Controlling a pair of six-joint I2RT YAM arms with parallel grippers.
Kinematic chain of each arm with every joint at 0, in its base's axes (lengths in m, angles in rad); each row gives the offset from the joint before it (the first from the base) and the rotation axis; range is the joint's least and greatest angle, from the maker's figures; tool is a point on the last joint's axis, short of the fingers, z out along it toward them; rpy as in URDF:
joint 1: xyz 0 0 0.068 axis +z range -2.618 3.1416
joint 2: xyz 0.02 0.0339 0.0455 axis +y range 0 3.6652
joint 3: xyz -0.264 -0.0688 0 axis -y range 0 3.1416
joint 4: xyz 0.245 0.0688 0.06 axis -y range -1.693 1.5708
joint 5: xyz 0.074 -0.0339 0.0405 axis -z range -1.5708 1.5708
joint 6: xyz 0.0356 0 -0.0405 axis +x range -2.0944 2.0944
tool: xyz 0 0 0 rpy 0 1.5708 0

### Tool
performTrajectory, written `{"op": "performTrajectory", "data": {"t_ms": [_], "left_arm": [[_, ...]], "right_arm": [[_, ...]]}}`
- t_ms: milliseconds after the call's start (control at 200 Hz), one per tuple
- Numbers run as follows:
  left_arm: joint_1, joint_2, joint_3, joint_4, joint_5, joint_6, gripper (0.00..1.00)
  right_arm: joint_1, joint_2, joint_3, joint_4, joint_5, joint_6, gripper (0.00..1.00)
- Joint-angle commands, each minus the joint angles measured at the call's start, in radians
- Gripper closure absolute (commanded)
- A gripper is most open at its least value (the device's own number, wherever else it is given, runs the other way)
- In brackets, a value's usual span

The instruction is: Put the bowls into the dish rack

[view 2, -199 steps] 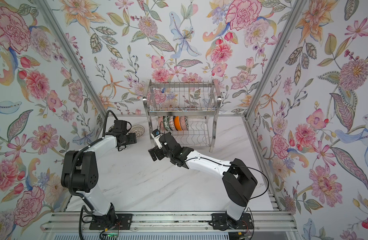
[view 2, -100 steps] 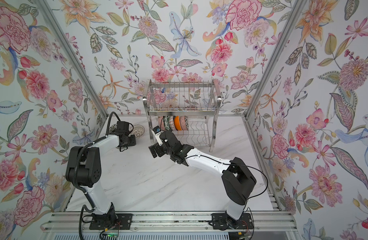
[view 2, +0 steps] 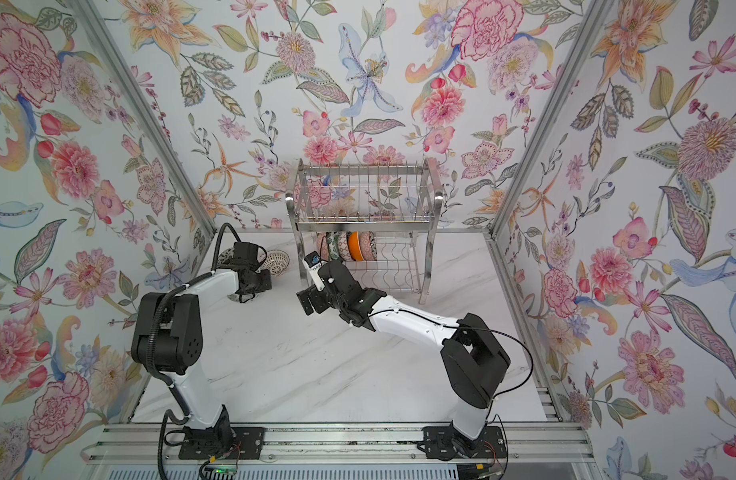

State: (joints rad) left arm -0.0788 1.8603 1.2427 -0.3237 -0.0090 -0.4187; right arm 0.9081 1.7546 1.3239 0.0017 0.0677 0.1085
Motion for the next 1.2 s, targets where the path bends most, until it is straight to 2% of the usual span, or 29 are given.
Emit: {"op": "performTrajectory", "data": {"t_ms": [0,40,295,641,916,1196], "left_arm": [[-0.003,-0.020,0.002,-0.073,-0.003,0.000,0.96],[-0.002,-0.029,-0.003,-0.081,-0.006,-0.001,1.00],[-0.014,-0.127,-0.055,-0.129,0.003,0.002,1.00],[-0.124,-0.362,-0.196,-0.168,0.010,-0.036,1.00],[-0.338,-0.482,-0.280,-0.148,-0.003,-0.145,1.00],[-0.559,-0.442,-0.279,-0.073,-0.044,-0.246,1.00]], "right_arm": [[-0.006,-0.001,0.024,-0.013,-0.006,0.008,0.01],[-0.007,-0.004,0.024,-0.017,-0.006,0.010,0.01],[-0.005,-0.041,-0.003,-0.020,0.012,0.029,0.01],[-0.007,-0.160,-0.096,-0.065,0.093,0.037,0.01],[-0.042,-0.349,-0.248,-0.130,0.174,0.066,0.01],[-0.131,-0.551,-0.373,-0.217,0.196,0.098,0.01]]}}
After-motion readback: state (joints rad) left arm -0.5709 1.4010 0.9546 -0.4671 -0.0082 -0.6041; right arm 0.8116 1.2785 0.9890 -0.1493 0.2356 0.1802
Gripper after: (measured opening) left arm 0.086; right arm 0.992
